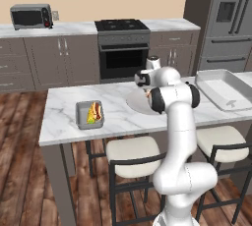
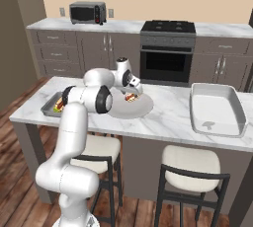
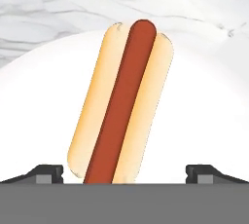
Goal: Place one cooked food and one vegetable from the large plate to each tupperware container.
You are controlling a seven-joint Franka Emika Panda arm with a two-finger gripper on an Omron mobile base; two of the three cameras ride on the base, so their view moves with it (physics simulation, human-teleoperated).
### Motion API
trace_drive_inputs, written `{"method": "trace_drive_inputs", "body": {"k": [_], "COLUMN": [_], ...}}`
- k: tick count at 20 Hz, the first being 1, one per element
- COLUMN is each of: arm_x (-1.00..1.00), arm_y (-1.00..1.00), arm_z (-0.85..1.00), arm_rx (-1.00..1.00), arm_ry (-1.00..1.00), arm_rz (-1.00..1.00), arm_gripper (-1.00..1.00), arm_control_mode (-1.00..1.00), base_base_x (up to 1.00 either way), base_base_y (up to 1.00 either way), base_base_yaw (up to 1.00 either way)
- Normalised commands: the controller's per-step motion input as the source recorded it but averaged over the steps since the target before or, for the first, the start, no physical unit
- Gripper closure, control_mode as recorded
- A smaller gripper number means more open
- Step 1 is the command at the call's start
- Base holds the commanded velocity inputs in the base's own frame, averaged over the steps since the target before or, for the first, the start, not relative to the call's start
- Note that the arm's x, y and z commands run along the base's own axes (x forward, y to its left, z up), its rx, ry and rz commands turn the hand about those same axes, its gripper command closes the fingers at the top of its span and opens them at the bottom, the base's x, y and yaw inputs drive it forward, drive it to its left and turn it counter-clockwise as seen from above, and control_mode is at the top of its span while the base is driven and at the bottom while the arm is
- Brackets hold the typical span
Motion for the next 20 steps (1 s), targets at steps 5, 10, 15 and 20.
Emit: {"method": "trace_drive_inputs", "body": {"k": [5, 10, 15, 20], "arm_x": [0.28, 0.08, 0.03, 0.0], "arm_y": [0.0, 0.0, 0.0, 0.0], "arm_z": [-0.23, -0.21, -0.22, -0.17], "arm_rx": [0.0, 0.0, 0.0, 0.0], "arm_ry": [0.0, 0.0, 0.0, 0.0], "arm_rz": [0.0, 0.0, 0.0, 0.0], "arm_gripper": [-1.0, -1.0, -1.0, -1.0], "arm_control_mode": [-1.0, -1.0, -1.0, -1.0], "base_base_x": [0.0, 0.0, 0.0, 0.0], "base_base_y": [0.0, 0.0, 0.0, 0.0], "base_base_yaw": [0.0, 0.0, 0.0, 0.0]}}
